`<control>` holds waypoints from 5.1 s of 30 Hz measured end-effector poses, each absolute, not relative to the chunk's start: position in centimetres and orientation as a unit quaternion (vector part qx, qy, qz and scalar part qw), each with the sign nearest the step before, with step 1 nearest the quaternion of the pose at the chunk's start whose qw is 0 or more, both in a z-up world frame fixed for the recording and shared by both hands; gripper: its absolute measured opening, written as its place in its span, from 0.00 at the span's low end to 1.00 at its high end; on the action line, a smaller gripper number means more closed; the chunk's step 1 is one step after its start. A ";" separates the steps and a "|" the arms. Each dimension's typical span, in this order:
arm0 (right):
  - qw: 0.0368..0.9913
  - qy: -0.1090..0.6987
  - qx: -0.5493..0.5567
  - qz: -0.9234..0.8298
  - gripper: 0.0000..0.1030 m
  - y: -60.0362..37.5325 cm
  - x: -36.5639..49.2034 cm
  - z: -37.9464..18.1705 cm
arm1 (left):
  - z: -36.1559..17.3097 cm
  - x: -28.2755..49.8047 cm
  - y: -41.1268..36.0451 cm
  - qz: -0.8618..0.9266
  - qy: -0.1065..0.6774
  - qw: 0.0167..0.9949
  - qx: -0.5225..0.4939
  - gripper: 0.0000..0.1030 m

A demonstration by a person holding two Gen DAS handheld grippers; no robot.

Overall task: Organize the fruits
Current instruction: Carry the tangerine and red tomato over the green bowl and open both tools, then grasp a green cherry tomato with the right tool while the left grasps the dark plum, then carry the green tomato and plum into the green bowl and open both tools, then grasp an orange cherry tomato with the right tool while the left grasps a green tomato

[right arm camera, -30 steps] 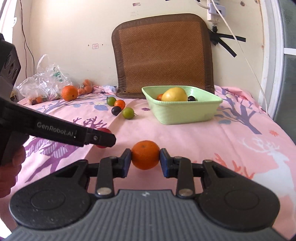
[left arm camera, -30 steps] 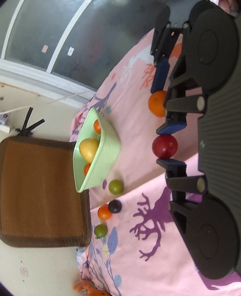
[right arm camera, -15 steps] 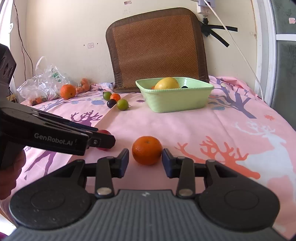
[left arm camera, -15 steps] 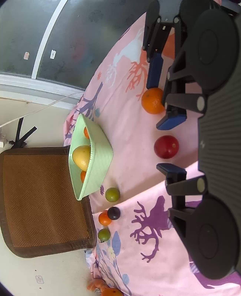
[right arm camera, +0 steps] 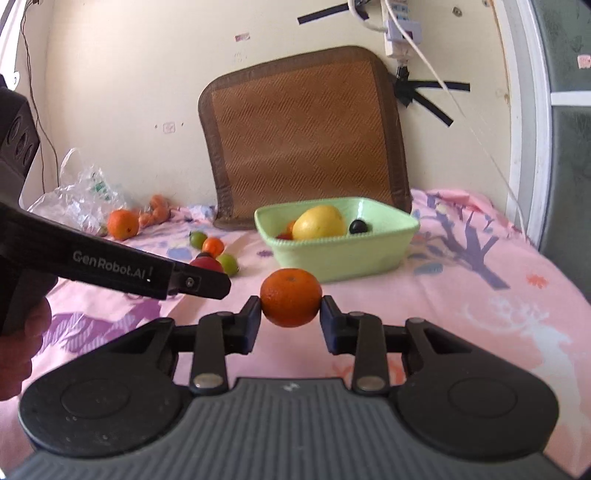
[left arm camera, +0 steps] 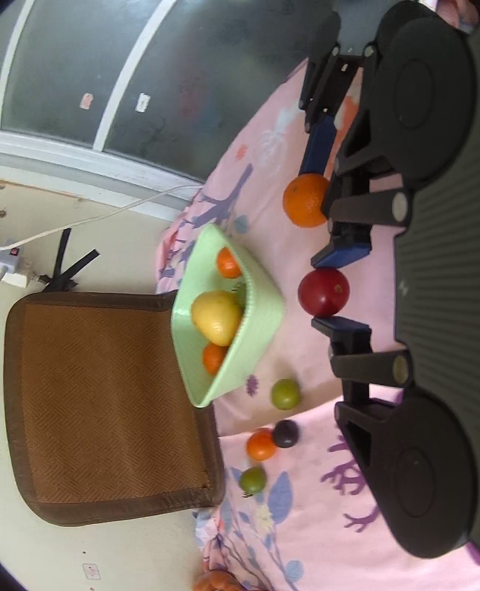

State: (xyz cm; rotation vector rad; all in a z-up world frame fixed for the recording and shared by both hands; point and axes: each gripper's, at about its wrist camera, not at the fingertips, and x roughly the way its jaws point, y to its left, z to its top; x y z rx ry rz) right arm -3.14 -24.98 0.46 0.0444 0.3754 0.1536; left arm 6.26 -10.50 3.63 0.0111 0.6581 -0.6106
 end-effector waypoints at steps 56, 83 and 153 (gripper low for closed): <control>0.952 0.263 0.002 0.159 0.29 -17.6 0.7 -0.6 | 0.6 9.4 -1.3 -0.259 0.351 0.893 -0.111 0.24; 0.953 0.271 0.006 0.138 0.30 -18.8 -5.6 -2.0 | -0.8 0.0 -2.4 -0.202 0.322 0.925 0.022 0.25; 0.952 0.254 -0.018 0.171 0.29 -16.6 3.1 0.1 | 1.9 10.3 0.1 -0.210 0.332 0.917 -0.073 0.28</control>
